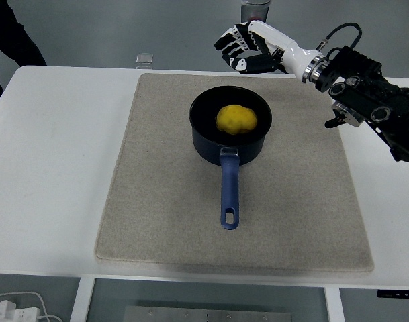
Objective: Put the potato in the blue pot
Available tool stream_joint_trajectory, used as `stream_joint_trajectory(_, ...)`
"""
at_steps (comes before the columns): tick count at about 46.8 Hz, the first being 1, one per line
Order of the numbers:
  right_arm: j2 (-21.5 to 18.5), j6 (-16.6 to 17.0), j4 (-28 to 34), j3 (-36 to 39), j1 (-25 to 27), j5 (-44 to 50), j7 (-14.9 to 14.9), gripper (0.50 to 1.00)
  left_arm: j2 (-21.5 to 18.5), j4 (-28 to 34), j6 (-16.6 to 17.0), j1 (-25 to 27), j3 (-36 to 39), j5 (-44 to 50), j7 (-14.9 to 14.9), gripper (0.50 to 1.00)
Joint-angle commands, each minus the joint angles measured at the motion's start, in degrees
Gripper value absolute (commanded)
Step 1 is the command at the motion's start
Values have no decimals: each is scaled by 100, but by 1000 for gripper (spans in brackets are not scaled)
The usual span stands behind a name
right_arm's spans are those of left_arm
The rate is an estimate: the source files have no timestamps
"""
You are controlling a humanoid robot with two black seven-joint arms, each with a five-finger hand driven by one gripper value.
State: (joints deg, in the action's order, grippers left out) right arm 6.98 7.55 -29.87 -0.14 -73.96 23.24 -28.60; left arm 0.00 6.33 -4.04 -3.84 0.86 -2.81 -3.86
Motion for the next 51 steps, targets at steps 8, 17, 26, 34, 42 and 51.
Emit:
stream_joint_trajectory(8, 14, -201, 8, 1068, 417, -478, 39, 928, 0, 0, 0, 6, 11, 0, 0, 996)
stream_joint_trajectory(17, 50, -482, 16, 1762, 725, -505, 39, 928, 0, 0, 0, 15, 19, 0, 0, 996)
stream_joint_trajectory(26, 6, -816, 16, 2325, 989, -574, 48, 928, 0, 0, 0, 15, 28, 0, 0, 996)
stream_joint_trajectory(34, -47, -817, 16, 2414, 1059, -1277, 864, 928, 0, -9, 9, 15, 37, 0, 0, 996)
stream_joint_trajectory(42, -30, -808, 78, 2405, 1051, -2235, 1744, 928, 0, -9, 9, 15, 46, 0, 0, 996)
stream_joint_trajectory(51, -21, -641, 227, 2449, 1059, -2789, 1806, 928, 0, -9, 9, 15, 46, -9, 0, 996)
